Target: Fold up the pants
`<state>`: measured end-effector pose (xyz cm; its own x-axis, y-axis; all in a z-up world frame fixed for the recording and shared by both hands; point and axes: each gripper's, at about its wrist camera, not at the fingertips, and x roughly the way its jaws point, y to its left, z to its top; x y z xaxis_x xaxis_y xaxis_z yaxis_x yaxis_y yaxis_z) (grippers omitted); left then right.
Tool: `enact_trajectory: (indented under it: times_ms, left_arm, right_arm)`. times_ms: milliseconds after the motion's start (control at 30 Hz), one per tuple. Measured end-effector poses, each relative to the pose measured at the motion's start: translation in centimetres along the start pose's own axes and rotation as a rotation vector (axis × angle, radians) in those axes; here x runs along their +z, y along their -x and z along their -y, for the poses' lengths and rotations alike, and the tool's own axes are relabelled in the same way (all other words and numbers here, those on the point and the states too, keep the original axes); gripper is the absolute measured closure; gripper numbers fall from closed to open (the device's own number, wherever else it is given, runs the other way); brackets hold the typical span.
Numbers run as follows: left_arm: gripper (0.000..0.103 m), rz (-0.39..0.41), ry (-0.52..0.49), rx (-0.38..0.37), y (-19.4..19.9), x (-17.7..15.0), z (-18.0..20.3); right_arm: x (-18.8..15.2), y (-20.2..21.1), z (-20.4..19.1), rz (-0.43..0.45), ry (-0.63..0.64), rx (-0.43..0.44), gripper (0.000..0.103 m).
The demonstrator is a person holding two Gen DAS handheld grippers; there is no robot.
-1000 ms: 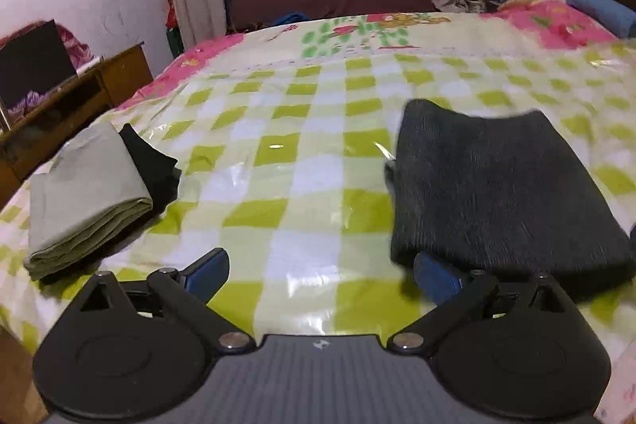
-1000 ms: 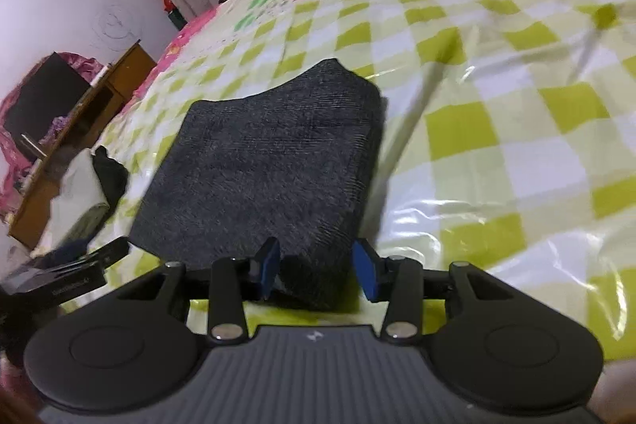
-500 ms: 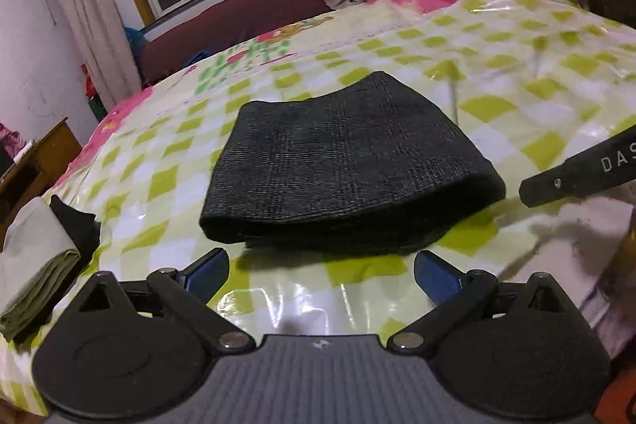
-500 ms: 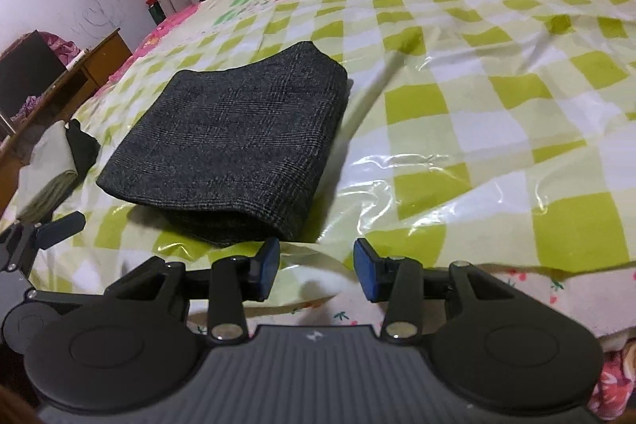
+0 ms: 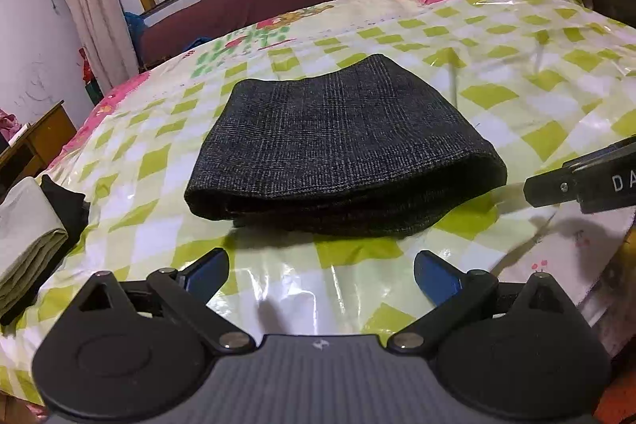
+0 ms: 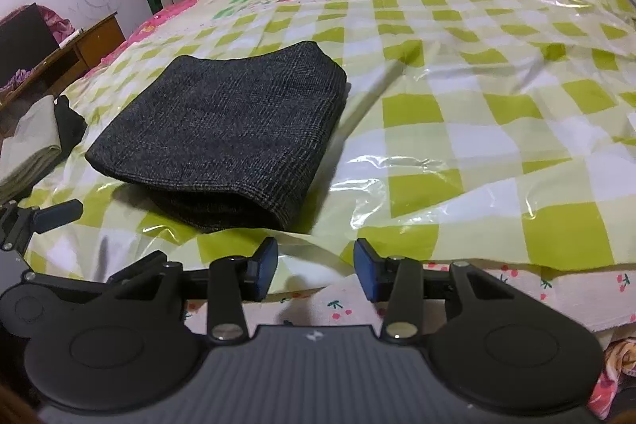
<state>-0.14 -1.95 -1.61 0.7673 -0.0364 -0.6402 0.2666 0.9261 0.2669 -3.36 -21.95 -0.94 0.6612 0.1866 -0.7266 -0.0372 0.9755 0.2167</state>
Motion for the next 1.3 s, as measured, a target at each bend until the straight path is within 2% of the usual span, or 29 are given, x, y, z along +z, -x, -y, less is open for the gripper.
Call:
enact_trajectory:
  times_ms: [467, 867, 1300]
  left_arm:
    - [0.0, -0.01, 0.043, -0.02, -0.8, -0.2, -0.6]
    - [0.0, -0.005, 0.114, -0.07, -0.6, 0.2, -1.4]
    - [0.0, 0.008, 0.154, -0.059, -0.1, 0.3, -2.1]
  right_arm:
    - [-0.6, -0.5, -1.0, -0.001, 0.043, -0.002, 0.059]
    - [-0.3, -0.2, -2.5, -0.003, 0.068, 0.009, 0.057]
    - [0.6, 0.1, -3.6, -0.005, 0.08, 0.001, 0.056]
